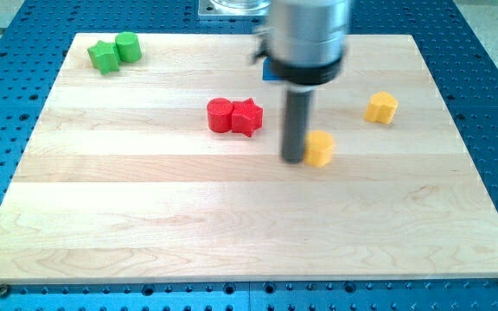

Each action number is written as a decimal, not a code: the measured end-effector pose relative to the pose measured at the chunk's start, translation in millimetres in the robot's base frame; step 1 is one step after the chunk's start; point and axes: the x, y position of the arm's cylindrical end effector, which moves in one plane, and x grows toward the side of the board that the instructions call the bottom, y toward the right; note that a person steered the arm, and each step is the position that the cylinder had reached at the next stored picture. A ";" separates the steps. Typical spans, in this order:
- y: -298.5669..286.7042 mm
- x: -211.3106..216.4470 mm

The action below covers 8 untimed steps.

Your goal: Slide the yellow hexagon below the yellow heart

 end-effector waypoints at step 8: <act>251.3 -74.9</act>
